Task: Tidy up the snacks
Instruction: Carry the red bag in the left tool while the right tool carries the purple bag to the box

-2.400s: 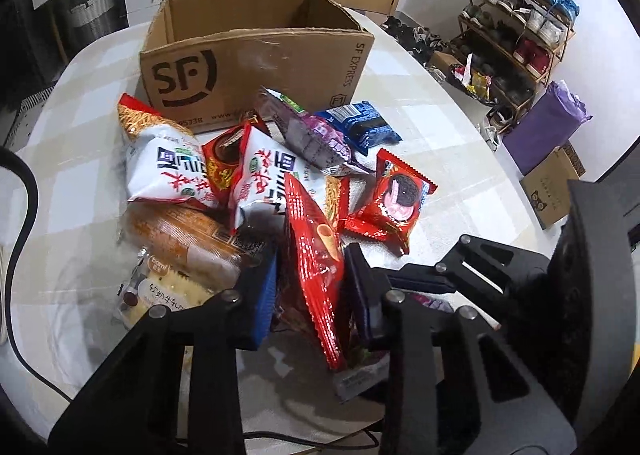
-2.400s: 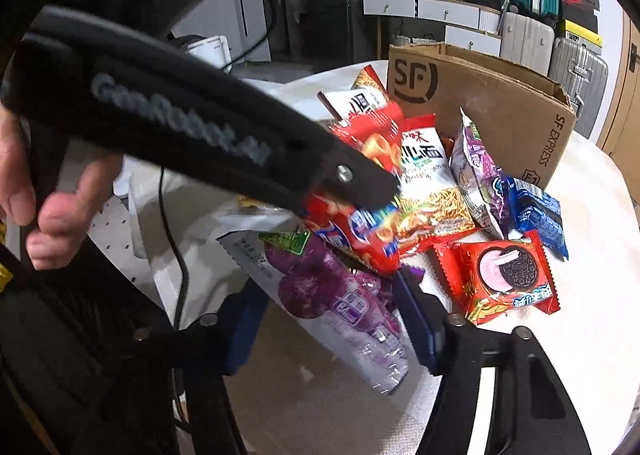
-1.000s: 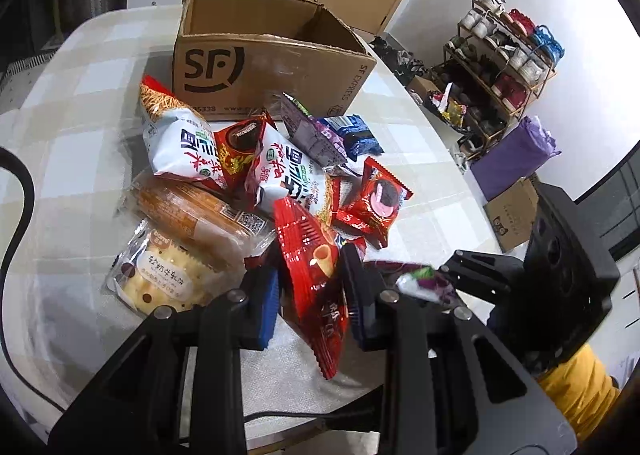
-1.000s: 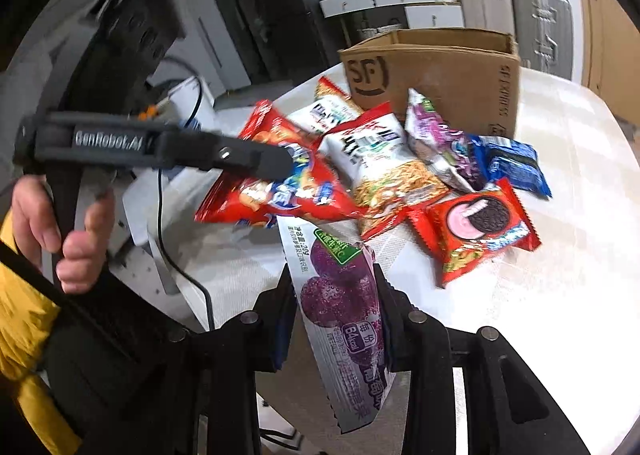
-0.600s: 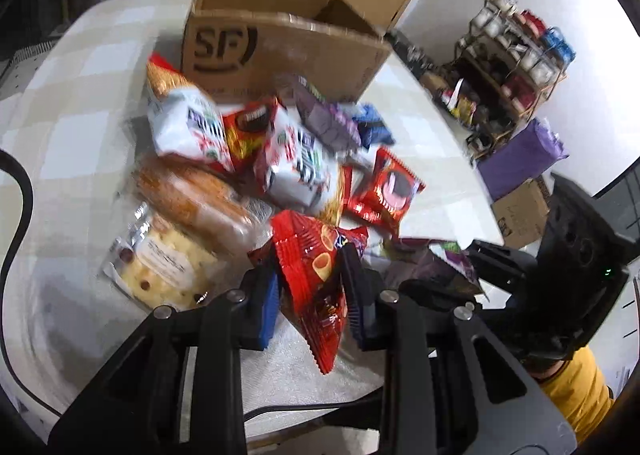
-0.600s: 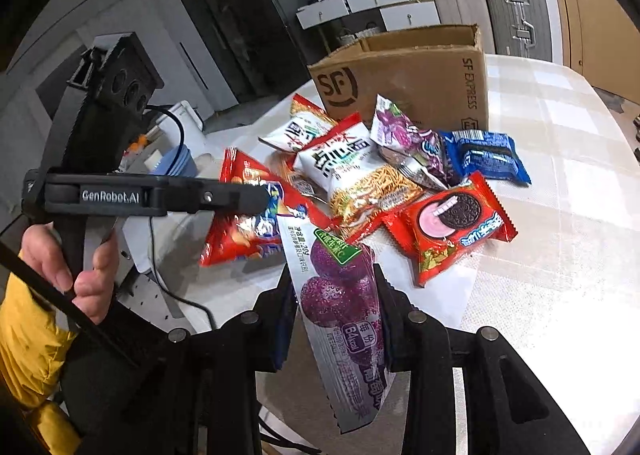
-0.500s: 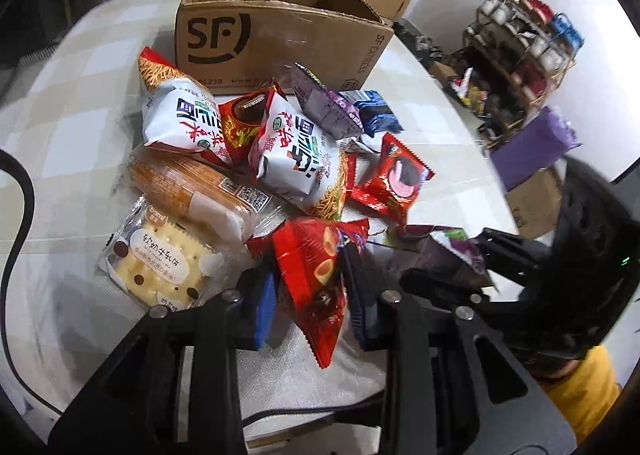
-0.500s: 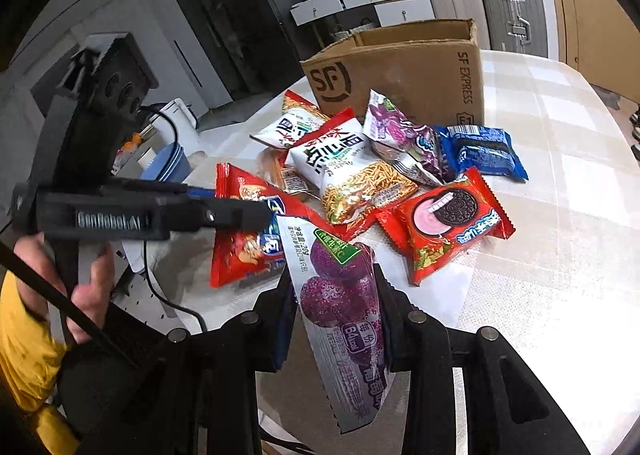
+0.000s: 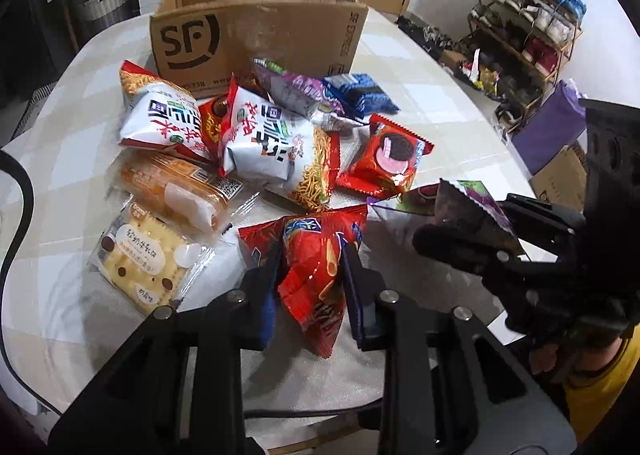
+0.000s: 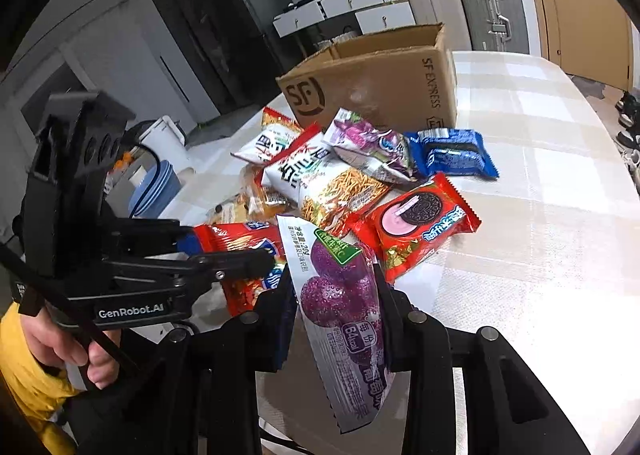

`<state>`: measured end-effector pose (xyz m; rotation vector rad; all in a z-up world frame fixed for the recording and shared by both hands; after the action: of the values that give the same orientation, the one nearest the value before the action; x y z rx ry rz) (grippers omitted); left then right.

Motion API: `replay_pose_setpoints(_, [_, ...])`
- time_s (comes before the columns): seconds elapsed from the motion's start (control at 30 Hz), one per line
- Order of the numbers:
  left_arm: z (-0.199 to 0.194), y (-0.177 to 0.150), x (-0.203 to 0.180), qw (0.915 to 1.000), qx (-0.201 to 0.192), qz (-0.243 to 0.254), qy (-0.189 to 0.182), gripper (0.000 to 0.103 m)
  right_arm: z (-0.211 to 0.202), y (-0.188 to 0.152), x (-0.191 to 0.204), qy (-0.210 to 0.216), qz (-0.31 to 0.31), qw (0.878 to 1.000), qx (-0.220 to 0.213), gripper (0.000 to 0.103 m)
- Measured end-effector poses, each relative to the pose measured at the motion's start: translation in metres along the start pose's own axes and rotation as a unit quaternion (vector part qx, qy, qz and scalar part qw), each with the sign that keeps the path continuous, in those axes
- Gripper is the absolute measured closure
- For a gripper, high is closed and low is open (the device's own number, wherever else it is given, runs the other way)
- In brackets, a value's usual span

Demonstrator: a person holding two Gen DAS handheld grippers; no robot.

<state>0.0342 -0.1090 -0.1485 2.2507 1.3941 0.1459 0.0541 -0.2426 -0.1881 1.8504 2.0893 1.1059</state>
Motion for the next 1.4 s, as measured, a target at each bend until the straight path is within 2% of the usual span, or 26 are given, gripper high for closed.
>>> replay_pose_setpoints(0.27, [-0.02, -0.009, 0.013, 0.9981, -0.013, -0.037, -0.047, 0.079, -0.016, 0.004, -0.002, 0.027, 0.019, 0.999, -0.032, 0.069])
replay_pose_setpoints(0.4, [-0.04, -0.008, 0.018, 0.9966, -0.036, -0.045, -0.059, 0.079, -0.025, 0.008, -0.001, 0.037, 0.023, 0.998, -0.05, 0.069])
replay_pose_setpoints(0.6, [-0.078, 0.002, 0.027, 0.9939, -0.075, -0.052, -0.062, 0.079, -0.038, 0.015, 0.011, 0.053, 0.018, 0.995, -0.078, 0.069])
replay_pose_setpoints(0.8, [-0.114, 0.02, 0.042, 0.9905, -0.111, -0.058, -0.057, 0.078, -0.049, 0.031, 0.022, 0.043, 0.013, 0.995, -0.093, 0.069])
replay_pose_setpoints(1.1, [-0.145, 0.064, 0.059, 0.9857, -0.146, -0.066, -0.052, 0.078, -0.074, 0.089, 0.039, 0.029, -0.01, 0.992, -0.122, 0.069])
replay_pose_setpoints(1.4, [-0.147, 0.116, 0.078, 0.9847, -0.153, -0.071, -0.044, 0.078, -0.068, 0.145, 0.039, 0.023, -0.011, 0.99, -0.137, 0.069])
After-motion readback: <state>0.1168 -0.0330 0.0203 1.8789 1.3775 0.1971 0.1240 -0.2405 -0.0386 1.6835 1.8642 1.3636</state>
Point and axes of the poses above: each gripper's, at about its wrist camera, not at the fingertips, and z roughly the way its jaws point, x to its left, y to its top, the point moved 4 cm from there along z, roughly the way its jaws point, and after that the axes turned 4 degrees about x, right-handed, at the moved point
